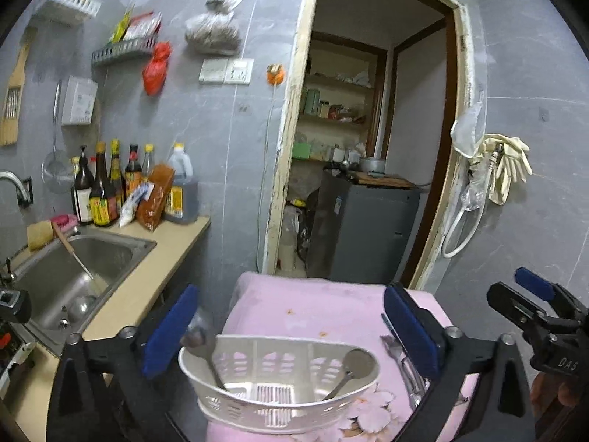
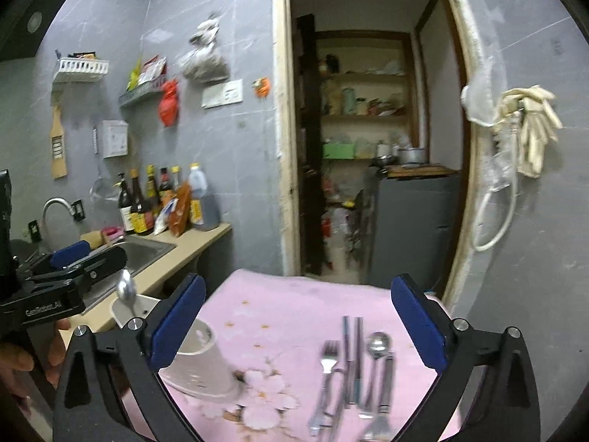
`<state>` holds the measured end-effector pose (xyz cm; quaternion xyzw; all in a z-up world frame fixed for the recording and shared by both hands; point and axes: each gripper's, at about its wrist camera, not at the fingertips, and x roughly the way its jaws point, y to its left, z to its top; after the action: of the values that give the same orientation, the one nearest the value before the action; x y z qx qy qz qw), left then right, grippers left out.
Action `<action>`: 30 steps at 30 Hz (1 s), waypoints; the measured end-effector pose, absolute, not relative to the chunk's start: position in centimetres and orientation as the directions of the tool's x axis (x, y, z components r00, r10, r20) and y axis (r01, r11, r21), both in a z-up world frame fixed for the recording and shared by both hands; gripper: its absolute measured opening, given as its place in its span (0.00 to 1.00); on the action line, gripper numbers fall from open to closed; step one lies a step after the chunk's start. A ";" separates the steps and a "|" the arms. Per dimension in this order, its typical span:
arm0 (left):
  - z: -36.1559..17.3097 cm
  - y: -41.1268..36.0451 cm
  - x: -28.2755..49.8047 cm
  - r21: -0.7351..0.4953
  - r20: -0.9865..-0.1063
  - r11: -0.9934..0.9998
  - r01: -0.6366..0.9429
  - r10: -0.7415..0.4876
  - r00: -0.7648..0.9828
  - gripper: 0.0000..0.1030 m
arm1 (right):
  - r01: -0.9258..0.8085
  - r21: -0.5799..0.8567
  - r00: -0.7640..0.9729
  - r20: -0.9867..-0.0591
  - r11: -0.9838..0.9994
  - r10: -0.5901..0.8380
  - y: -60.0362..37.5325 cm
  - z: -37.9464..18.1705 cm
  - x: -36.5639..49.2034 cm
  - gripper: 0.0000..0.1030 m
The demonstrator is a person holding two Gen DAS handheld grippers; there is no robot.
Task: Organize utensils
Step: 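Lower the spoon into the white caddy and open the left tool, then move the left tool to the silver fork while the right tool returns to the ice cream scoop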
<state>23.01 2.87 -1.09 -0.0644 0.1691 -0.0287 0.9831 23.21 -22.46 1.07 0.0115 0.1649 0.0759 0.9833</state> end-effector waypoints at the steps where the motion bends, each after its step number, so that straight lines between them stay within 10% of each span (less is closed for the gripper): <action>1: -0.9 2.2 22.8 -0.126 -0.322 0.991 0.042 -0.081 0.943 0.99 | -0.132 0.039 0.940 -0.312 0.990 0.138 -23.3 1.1 22.9 0.99; 30: -5.2 -16.3 25.4 -0.054 -0.373 0.993 0.102 -0.115 0.921 0.99 | -0.048 0.030 0.919 -0.391 0.998 0.056 -41.1 -5.0 25.8 0.99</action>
<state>25.42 -16.30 -5.15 -0.0167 0.1912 -0.0556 0.9798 25.85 -41.14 -4.97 0.0100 0.2000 0.0266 0.9794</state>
